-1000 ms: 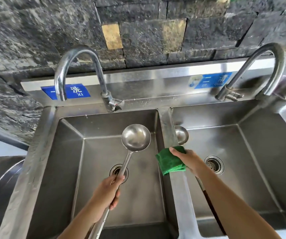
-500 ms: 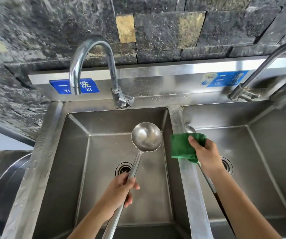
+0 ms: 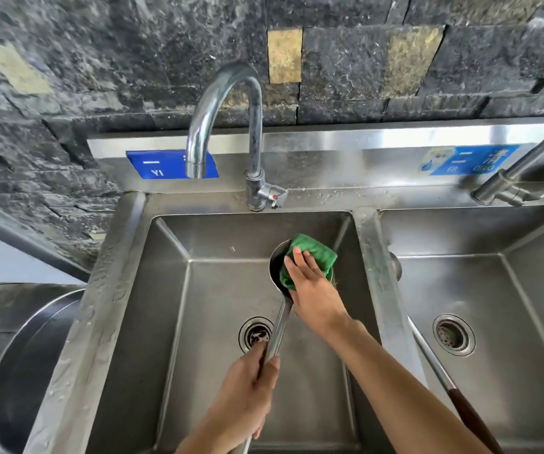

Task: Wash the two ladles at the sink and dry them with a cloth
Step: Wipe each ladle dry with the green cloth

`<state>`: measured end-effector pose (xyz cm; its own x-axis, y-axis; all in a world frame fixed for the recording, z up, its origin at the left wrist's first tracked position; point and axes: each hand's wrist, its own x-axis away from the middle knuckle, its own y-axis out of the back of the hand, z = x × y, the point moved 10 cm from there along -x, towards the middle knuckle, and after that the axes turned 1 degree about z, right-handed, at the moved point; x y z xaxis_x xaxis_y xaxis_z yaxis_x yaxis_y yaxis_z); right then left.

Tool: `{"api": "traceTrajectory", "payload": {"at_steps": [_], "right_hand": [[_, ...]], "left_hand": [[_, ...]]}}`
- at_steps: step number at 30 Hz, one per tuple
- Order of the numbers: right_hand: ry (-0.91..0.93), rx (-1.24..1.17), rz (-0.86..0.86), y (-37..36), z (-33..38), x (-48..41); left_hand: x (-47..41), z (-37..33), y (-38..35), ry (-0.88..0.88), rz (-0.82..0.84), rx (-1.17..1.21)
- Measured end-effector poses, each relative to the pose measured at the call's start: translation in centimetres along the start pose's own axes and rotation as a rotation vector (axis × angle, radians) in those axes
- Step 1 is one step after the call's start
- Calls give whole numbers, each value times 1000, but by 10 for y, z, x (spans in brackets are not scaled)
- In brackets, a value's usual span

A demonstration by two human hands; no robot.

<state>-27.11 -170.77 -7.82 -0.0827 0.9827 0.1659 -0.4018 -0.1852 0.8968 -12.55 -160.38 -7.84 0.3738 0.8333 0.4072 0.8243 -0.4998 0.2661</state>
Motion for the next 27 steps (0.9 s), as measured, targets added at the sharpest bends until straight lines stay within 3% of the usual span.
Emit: {"api": "traceTrajectory", "payload": {"at_steps": [5, 7, 12, 15, 17, 24, 27], "right_hand": [[-256, -365, 41, -11, -4, 4], [-235, -459, 53, -9, 5, 5], [82, -198, 80, -6, 40, -20], [110, 87, 86, -2, 31, -29], [73, 147, 74, 2, 26, -26], [-351, -407, -2, 9, 4, -3], [-509, -873, -97, 4, 9, 3]], "left_hand": [[3, 10, 6, -33, -52, -228], [1, 10, 11, -30, -44, -269], [-1, -2, 7, 11, -3, -68], [2, -10, 13, -2, -47, 15], [2, -10, 17, 2, -70, 22], [2, -6, 12, -63, -108, -287], [-1, -1, 10, -46, -109, -365]]}}
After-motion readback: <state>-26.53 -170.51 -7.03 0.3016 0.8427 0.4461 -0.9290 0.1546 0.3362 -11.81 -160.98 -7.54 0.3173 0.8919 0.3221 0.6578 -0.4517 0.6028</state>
